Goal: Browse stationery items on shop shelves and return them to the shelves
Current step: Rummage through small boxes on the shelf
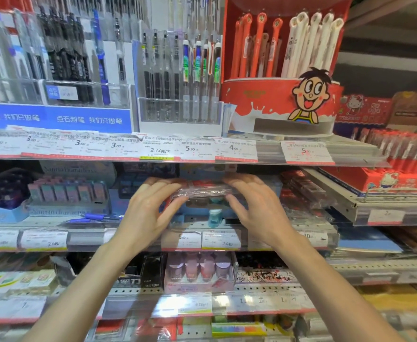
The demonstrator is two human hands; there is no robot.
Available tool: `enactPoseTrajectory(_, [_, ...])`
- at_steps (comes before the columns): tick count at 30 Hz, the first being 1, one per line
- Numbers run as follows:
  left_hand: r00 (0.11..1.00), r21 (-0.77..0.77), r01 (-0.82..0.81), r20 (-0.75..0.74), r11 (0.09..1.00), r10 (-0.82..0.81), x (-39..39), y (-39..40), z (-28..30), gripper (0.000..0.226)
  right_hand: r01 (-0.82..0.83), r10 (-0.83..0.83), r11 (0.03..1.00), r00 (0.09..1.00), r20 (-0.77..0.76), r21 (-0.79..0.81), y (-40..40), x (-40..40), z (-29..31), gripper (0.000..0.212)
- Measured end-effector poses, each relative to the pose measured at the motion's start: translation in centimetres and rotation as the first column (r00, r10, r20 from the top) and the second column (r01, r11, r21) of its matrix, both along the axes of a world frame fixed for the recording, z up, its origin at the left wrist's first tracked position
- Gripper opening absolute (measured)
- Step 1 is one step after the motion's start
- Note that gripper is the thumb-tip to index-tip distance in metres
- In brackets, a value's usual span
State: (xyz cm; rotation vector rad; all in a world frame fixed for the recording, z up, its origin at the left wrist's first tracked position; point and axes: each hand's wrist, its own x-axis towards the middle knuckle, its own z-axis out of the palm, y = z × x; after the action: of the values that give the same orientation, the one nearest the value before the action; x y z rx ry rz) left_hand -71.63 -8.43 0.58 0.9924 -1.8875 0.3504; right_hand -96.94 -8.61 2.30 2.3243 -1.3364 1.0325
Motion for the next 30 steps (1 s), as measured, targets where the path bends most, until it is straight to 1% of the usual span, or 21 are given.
enactPoseTrajectory(3, [0.998, 0.0, 0.053, 0.044, 0.999, -0.053, -1.9, 0.0, 0.1, 0.034, 0.014, -0.014, 0.997, 1.0, -0.003, -0.07, 0.8, -2.3, -0.8, 0.029])
enactPoseTrajectory(6, [0.991, 0.046, 0.095, 0.093, 0.994, -0.099, -4.4, -0.2, 0.2, 0.036, 0.035, -0.035, 0.996, 0.999, 0.001, -0.079, 2.0, -5.1, -1.1, 0.032])
enactPoseTrajectory(8, [0.987, 0.08, 0.093, 0.124, 0.992, -0.103, -6.4, -0.3, 0.4, 0.04, 0.059, -0.058, 0.993, 0.998, 0.007, -0.099, 2.9, -7.0, -1.2, 0.033])
enactPoseTrajectory(11, [0.985, 0.133, 0.047, 0.16, 0.99, -0.068, -9.3, -0.4, 0.8, 0.045, 0.15, -0.147, 0.977, 0.989, 0.032, -0.154, 4.0, -9.9, -1.4, 0.031])
enactPoseTrajectory(14, [0.974, 0.222, -0.011, 0.223, 0.975, -0.039, -11.3, -0.7, 1.3, 0.052, 0.294, -0.283, 0.94, 0.955, 0.088, -0.172, 4.8, -12.5, -1.7, 0.031])
enactPoseTrajectory(18, [0.943, 0.33, -0.104, 0.333, 0.938, -0.012, -13.3, -1.8, 1.8, 0.051, 0.435, -0.419, 0.882, 0.9, 0.123, -0.179, 5.1, -14.4, -1.7, 0.031])
enactPoseTrajectory(21, [0.922, 0.379, -0.164, 0.386, 0.911, 0.005, -14.2, -2.9, 1.8, 0.052, 0.504, -0.488, 0.849, 0.863, 0.127, -0.162, 4.5, -14.3, -1.6, 0.03])
enactPoseTrajectory(24, [0.912, 0.416, -0.19, 0.41, 0.889, 0.003, -14.5, -3.5, 1.8, 0.051, 0.546, -0.536, 0.828, 0.837, 0.108, -0.127, 3.3, -13.8, -1.3, 0.029])
enactPoseTrajectory(27, [0.903, 0.412, -0.191, 0.429, 0.891, -0.005, -14.6, -3.7, 1.8, 0.05, 0.592, -0.585, 0.8, 0.806, 0.092, -0.099, 2.2, -13.0, -0.9, 0.025])
enactPoseTrajectory(29, [0.903, 0.407, -0.183, 0.428, 0.895, -0.011, -14.5, -3.7, 1.8, 0.05, 0.624, -0.622, 0.779, 0.782, 0.049, -0.062, 1.5, -12.3, -0.6, 0.026])
enactPoseTrajectory(30, [0.904, 0.406, -0.18, 0.427, 0.896, -0.012, -14.5, -3.7, 1.8, 0.05, 0.634, -0.635, 0.772, 0.773, -0.002, -0.037, 1.2, -11.9, -0.6, 0.028])
